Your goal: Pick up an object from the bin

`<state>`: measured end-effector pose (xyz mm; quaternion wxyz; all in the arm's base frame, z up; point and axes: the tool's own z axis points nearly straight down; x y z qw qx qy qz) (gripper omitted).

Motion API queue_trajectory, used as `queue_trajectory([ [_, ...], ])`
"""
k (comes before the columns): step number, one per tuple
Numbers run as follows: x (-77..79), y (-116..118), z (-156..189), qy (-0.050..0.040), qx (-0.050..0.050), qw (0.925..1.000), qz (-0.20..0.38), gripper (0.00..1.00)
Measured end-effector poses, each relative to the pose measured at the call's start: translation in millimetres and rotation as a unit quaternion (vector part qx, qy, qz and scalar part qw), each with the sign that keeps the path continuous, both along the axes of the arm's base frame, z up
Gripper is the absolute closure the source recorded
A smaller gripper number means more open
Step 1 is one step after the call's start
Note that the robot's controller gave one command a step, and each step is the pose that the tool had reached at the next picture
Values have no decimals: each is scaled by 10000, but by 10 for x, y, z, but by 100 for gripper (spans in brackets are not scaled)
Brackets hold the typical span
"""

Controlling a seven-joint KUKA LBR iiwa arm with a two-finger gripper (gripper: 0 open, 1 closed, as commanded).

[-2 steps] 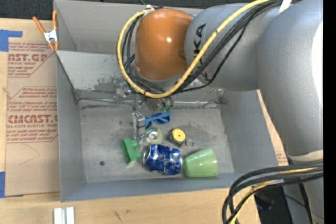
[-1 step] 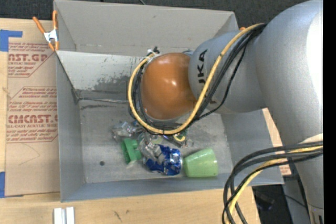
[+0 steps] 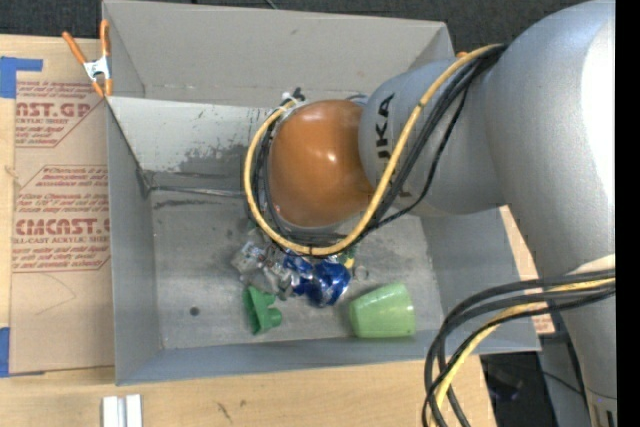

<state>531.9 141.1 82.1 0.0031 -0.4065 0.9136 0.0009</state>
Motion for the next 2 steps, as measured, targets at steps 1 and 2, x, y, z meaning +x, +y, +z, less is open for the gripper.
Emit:
queue_trajectory([
  [1, -5, -2, -7, 4, 1, 10000, 0, 0],
  [2, -511, -290, -7, 40, -20, 9941, 1085, 0],
])
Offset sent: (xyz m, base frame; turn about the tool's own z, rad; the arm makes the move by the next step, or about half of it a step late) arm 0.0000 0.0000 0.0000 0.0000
